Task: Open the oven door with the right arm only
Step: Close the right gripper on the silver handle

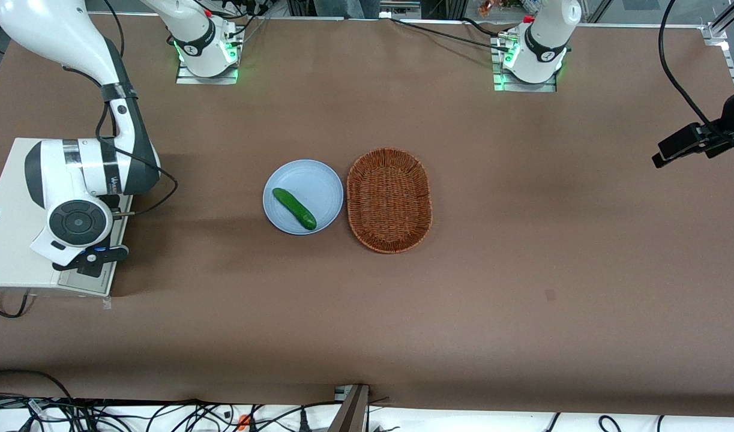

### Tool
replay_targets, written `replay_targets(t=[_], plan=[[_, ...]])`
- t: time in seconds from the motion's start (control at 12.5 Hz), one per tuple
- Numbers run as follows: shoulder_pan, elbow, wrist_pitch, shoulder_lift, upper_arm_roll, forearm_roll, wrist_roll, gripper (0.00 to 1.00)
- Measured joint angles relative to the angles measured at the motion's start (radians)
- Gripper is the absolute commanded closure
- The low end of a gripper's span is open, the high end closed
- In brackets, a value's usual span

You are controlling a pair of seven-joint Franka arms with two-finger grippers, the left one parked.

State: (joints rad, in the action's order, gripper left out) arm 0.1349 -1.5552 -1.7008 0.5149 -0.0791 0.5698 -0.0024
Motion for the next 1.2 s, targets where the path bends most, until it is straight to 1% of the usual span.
replay_targets(t=[0.64,1.2], plan=[[-0.012,0.001,-0.020,0.010,0.000,-0.005,0.000,1.00],[-0.002,0.009,-0.030,0.016,0.009,-0.090,0.028,1.00]])
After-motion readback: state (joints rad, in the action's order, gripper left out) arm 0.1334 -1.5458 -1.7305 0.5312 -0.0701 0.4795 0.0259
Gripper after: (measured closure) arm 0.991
